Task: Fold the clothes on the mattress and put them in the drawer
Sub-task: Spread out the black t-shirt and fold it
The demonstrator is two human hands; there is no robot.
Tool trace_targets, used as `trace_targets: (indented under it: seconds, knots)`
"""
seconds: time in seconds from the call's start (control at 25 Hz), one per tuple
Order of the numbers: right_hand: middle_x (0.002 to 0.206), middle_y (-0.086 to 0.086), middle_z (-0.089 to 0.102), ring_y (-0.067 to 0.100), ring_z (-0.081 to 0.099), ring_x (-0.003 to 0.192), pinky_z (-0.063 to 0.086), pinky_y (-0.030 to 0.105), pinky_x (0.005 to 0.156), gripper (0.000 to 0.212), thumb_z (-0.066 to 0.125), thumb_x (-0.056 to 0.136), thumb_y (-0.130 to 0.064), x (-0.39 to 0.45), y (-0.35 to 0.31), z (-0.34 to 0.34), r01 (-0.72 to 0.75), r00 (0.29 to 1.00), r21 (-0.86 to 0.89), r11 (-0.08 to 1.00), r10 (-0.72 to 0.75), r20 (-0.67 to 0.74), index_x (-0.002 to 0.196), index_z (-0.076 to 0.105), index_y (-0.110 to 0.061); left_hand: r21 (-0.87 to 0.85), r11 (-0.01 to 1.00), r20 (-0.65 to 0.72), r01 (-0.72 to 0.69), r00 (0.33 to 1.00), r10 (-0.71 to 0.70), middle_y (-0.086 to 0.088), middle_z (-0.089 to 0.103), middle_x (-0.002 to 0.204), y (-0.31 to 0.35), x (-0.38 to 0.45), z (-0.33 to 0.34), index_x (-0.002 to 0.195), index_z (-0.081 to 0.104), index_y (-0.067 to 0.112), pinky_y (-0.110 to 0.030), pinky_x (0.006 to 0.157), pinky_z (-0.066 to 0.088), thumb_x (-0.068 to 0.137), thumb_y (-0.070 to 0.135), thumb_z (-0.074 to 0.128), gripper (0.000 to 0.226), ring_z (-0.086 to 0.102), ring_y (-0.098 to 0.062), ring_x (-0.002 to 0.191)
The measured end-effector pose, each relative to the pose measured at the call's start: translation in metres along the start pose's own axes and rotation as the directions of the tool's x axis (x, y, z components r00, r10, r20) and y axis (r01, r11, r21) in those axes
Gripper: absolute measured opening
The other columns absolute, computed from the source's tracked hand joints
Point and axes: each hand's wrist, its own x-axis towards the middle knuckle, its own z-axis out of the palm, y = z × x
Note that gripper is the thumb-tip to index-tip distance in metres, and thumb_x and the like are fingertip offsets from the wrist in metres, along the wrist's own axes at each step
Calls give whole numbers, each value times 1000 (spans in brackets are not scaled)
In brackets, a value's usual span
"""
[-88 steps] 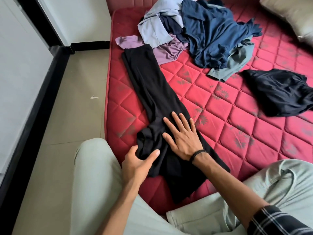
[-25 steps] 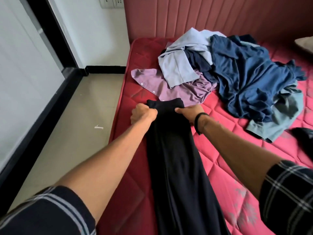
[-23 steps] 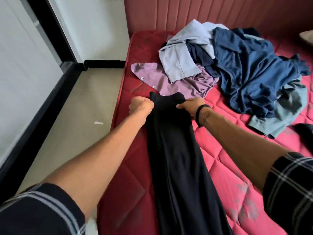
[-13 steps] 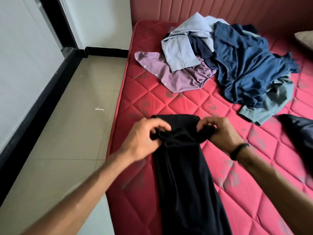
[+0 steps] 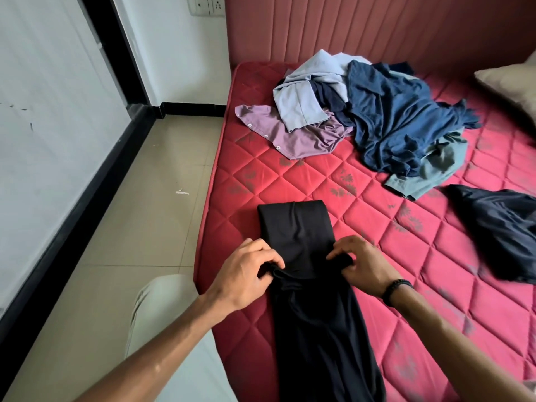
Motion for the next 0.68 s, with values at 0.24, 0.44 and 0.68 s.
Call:
trace_targets:
  seconds: [0.24,0.44,0.68]
  knots:
    - [113,3,76,25,69,102,52,36,97,50,52,73,10,32,-31,-16,-86,980,-21,996,80,-184,105,79,-17,60,997,-252,38,967,-21,11,65,114,-6,51,-12,116,74,27,-35,96,46,98,33,55,27,60,-16,103]
    - [122,13,72,34,63,120,45,44,104,33,52,96,-16,117,-46,-3,50,986,-65,997,-60,-156,123,70,-9,128,920,-213,371,916,-340,-2,71,113,-16,122,12,113,72,25,-47,91,49,103,48,48,34,61,-33,106]
    - [103,15,73,39,66,101,40,41,74,52,44,100,-65,143,-3,20,-77,996,-384,920,57,-62,91,62,-17,129,889,-256,440,880,-399,-11,70,74,-68,119,15,68,52,23,-37,62,36,96,67,54,52,66,-41,77]
